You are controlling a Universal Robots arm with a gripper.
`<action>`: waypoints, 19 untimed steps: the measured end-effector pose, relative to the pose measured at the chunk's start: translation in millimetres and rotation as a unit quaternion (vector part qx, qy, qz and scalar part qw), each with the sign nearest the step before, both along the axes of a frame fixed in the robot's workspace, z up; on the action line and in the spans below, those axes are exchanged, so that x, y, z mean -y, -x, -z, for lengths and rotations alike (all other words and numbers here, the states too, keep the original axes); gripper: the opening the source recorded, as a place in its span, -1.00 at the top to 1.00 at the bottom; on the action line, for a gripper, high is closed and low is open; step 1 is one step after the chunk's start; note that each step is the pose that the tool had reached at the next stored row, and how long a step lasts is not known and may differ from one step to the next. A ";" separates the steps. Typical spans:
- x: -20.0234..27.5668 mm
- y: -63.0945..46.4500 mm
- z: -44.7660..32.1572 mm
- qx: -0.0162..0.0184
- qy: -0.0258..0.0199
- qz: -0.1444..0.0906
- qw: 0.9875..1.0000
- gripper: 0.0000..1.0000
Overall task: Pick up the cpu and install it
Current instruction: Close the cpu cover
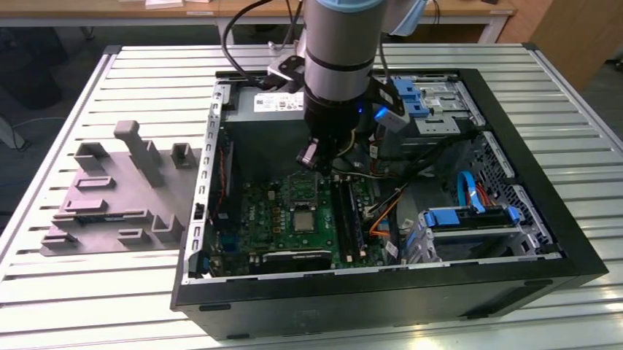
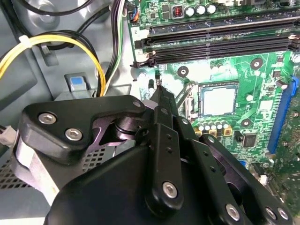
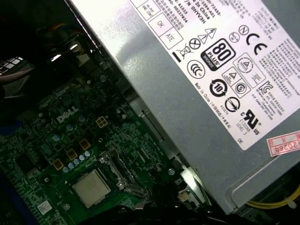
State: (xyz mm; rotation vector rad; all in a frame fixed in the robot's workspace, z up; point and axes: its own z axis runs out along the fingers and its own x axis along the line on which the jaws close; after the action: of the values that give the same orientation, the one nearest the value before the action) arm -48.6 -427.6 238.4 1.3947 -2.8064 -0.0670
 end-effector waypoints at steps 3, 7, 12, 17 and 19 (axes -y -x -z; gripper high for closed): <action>-0.1 0.2 -1.2 -0.002 0.000 -0.003 1.000 0.79; -0.7 0.4 -2.8 -0.004 0.000 -0.005 1.000 0.79; -1.0 0.4 -4.2 -0.007 0.000 -0.012 1.000 0.79; -1.0 0.4 -6.3 -0.008 0.000 -0.014 1.000 0.79; -1.0 0.4 -7.3 -0.008 0.000 -0.014 1.000 0.79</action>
State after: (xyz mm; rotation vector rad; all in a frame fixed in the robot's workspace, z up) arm -49.0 -426.5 245.7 1.4256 -2.7739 -0.0779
